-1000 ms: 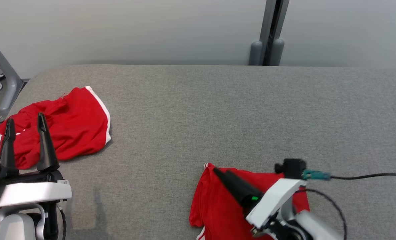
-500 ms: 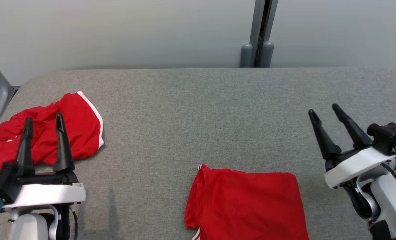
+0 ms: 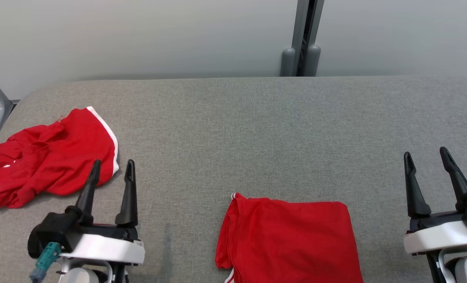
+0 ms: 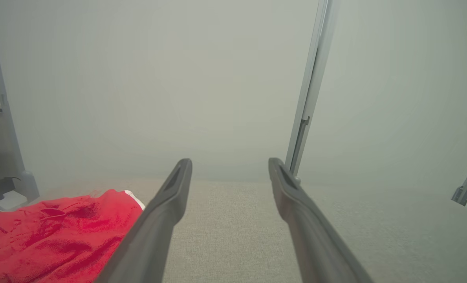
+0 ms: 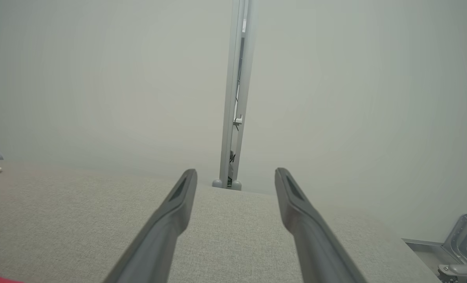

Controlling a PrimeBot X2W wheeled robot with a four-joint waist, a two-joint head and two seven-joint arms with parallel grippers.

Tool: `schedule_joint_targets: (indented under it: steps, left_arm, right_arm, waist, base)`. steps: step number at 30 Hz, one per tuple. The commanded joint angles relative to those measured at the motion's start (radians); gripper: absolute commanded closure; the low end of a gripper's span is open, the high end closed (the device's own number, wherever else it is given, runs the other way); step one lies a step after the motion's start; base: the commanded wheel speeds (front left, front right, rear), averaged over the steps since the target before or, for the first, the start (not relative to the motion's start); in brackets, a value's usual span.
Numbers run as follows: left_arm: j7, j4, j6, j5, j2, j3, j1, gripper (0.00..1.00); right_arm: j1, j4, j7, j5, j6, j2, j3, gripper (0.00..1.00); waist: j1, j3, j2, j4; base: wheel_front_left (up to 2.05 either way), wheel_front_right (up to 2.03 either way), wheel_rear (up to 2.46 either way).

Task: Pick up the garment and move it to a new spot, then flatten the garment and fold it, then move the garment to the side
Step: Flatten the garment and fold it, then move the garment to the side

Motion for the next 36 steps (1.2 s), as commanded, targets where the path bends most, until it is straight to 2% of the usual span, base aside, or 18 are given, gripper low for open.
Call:
schedule_joint_targets:
  steps: [1, 6, 36]
  left_arm:
    - [-0.004, 0.001, 0.006, 0.009, 0.004, -0.007, 0.006, 0.00]
    - [-0.004, -0.005, 0.020, 0.017, 0.004, -0.061, 0.029, 0.00]
    - [-0.004, -0.005, 0.032, 0.017, 0.004, -0.087, 0.025, 0.00]
  right_arm:
    - [0.010, -0.008, -0.005, -0.004, 0.000, 0.001, -0.012, 0.00]
    - [0.042, 0.002, -0.005, -0.015, 0.000, 0.030, -0.028, 0.00]
    - [0.033, 0.037, -0.005, -0.022, 0.000, 0.040, -0.027, 0.00]
  waist:
    - [0.0000, 0.000, 0.0000, -0.001]
    - [0.0000, 0.005, 0.0000, -0.006]
    - [0.0000, 0.008, 0.0000, -0.008]
  base:
    - [0.00, 0.00, 0.00]
    - [0.00, 0.00, 0.00]
    - [0.00, 0.00, 0.00]
